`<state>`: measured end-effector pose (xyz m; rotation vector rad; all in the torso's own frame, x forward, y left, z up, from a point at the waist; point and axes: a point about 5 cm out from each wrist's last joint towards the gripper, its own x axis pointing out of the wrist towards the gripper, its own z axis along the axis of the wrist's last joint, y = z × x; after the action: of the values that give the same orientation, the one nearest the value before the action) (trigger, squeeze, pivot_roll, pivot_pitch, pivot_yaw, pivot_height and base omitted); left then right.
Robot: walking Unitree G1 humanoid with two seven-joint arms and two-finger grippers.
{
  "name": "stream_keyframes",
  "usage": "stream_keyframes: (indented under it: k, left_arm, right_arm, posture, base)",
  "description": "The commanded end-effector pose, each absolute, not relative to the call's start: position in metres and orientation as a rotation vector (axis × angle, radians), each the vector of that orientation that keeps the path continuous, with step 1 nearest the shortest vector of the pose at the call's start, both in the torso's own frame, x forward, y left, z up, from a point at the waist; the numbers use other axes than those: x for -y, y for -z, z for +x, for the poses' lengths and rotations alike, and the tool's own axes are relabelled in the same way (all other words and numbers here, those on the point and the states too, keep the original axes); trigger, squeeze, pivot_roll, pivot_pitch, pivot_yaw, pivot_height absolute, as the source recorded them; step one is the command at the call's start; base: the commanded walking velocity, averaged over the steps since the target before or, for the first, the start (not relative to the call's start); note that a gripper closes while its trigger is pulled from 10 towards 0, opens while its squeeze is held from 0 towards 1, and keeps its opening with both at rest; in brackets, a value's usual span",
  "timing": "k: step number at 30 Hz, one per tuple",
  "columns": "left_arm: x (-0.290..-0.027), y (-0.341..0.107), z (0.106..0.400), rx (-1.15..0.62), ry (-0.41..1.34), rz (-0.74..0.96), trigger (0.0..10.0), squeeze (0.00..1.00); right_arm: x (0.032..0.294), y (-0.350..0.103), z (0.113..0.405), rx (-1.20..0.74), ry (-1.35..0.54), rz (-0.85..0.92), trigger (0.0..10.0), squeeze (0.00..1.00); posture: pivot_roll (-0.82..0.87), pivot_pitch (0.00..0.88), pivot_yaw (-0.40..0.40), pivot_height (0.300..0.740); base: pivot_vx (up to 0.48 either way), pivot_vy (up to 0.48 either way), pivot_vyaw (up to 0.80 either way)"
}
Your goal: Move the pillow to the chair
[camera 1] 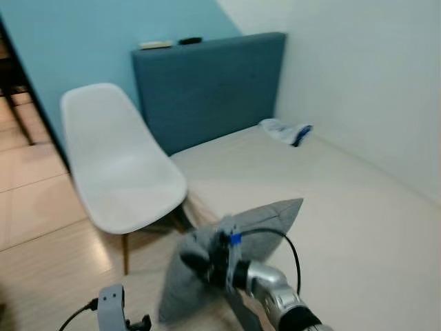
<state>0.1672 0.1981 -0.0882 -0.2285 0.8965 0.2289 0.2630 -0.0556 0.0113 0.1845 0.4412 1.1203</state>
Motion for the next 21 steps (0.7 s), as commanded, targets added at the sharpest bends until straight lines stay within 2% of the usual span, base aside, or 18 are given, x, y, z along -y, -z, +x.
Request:
stream_keyframes:
  k: [1, 5, 12, 15, 19, 20, 21]
  left_arm:
    - [-0.200, 0.089, 0.165, -0.915, -0.225, -0.198, 10.0, 0.00]
    - [-0.205, 0.094, 0.151, -0.961, -0.242, -0.162, 10.0, 0.00]
    - [-0.210, 0.097, 0.141, -0.998, -0.246, -0.106, 10.0, 0.00]
    - [-0.211, 0.098, 0.140, -1.000, -0.249, -0.104, 10.0, 0.00]
    - [-0.211, 0.098, 0.139, -1.001, -0.250, -0.100, 10.0, 0.00]
    - [-0.212, 0.098, 0.139, -1.001, -0.249, -0.099, 10.0, 0.00]
    - [-0.212, 0.098, 0.139, -1.001, -0.249, -0.099, 10.0, 0.00]
  right_arm:
    - [0.053, -0.018, 0.268, -0.399, -1.147, 0.107, 10.0, 0.00]
    - [0.052, -0.013, 0.263, -0.423, -1.177, 0.063, 10.0, 0.00]
    - [0.038, -0.027, 0.261, -0.361, -1.271, 0.306, 10.0, 0.00]
    - [0.036, -0.029, 0.260, -0.363, -1.301, 0.352, 10.0, 0.00]
    - [0.042, -0.020, 0.261, -0.422, -1.240, 0.288, 10.0, 0.00]
    - [0.053, -0.007, 0.262, -0.498, -1.132, 0.175, 10.0, 0.00]
    - [0.053, -0.007, 0.262, -0.498, -1.132, 0.175, 10.0, 0.00]
  posture:
    - [0.03, 0.000, -0.044, 0.740]
    - [0.03, 0.000, -0.045, 0.740]
    - [0.04, 0.000, -0.049, 0.740]
    - [0.04, 0.000, -0.050, 0.740]
    - [0.04, 0.000, -0.048, 0.740]
    - [0.04, 0.000, -0.047, 0.740]
    - [0.04, 0.000, -0.047, 0.740]
  base:
    - [0.000, 0.000, 0.63]
    - [0.000, 0.000, 0.63]
    - [0.000, 0.000, 0.64]
    - [0.000, 0.000, 0.64]
    - [0.000, 0.000, 0.65]
    - [0.000, 0.000, 0.66]
    - [0.000, 0.000, 0.66]
